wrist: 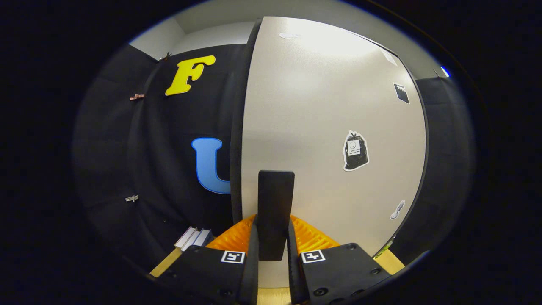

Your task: Open the shoe cabinet door, grab the shoes and put them into the shoe cabinet, then close the shoe cabinet door.

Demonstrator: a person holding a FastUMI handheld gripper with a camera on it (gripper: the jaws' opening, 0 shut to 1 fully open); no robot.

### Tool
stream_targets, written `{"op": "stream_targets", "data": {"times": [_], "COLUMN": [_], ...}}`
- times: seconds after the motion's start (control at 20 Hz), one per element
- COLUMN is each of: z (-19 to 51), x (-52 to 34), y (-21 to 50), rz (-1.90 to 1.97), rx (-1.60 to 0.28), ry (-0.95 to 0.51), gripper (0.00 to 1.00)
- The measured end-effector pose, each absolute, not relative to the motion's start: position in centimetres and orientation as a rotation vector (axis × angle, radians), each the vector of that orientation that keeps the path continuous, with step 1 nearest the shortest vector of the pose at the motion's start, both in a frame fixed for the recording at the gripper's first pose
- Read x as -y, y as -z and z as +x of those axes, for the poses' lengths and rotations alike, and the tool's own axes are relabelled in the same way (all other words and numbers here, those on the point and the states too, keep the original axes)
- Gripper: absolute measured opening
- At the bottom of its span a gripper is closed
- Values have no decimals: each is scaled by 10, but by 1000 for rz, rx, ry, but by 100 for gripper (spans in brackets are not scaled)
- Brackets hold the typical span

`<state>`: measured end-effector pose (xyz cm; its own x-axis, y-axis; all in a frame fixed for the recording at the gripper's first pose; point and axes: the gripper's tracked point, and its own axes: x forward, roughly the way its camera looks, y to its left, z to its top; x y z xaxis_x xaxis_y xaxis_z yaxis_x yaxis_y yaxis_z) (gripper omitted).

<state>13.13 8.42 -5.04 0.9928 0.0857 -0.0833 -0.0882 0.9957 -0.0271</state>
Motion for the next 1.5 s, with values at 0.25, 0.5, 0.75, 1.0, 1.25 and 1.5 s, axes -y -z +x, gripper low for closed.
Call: {"op": "stream_targets", "data": {"times": [0.25,0.5,0.75,1.0,1.25,1.5], "z": [98,62,26,-4,-27,-39], "x": [-76,-60,-36,-1,33,67], "y": [50,49,48,45,44,44], "rz": [-7,11,25,29,27,39], "rx": [-91,-119,-130,-124,-117,-114], "ry": [-143,-202,-253,-282,-301,-298], "gripper": [33,33,33,33,33,32]}}
